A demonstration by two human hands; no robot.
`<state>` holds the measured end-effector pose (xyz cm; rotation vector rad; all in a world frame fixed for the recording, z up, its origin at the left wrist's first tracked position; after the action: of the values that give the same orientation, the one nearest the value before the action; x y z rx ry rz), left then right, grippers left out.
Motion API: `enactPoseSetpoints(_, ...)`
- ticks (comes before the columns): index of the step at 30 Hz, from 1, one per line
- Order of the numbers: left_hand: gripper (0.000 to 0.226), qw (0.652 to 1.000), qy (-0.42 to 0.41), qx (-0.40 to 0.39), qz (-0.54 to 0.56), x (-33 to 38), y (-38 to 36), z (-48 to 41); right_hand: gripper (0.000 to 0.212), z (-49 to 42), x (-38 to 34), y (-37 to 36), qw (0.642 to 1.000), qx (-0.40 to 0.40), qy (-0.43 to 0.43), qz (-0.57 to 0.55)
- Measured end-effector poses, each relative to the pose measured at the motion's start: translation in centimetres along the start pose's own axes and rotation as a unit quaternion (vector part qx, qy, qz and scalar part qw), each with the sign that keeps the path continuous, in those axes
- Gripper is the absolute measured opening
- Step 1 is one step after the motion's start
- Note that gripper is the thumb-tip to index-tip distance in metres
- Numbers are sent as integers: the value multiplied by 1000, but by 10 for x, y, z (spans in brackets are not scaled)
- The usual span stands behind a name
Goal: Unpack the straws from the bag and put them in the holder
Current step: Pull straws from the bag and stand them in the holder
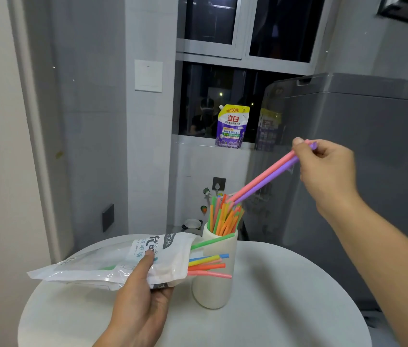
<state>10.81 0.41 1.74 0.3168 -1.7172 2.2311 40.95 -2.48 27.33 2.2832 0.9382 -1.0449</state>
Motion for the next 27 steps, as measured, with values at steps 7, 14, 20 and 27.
enactPoseSetpoints(7, 40, 1000, 2, -7, 6, -2, 0, -2, 27, -1, 5, -36, 993, -94, -26, 65)
enactPoseSetpoints(14, 40, 1000, 2, -3, 3, -3, -1, 0, 28, 5, 10, -64, 978, -169, -8, 119)
enactPoseSetpoints(20, 41, 1000, 0, -6, -2, -1, -1, 1, 28, 2, -8, -74, 966, -193, 37, 170)
enactPoseSetpoints(27, 40, 1000, 3, -5, -19, -2, 0, 2, 25, 4, -17, -83, 955, -209, 71, 200)
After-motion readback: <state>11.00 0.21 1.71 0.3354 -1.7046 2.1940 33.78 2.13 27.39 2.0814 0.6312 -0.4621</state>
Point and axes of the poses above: each hand's wrist, its own z-axis away from the middle knuckle, its own y-axis out of the back of the hand, x = y × z, the point moved 9 cm from there along -z, towards the middle knuckle, and after that the axes turned 4 degrees about -x, right-handed, at the moved point
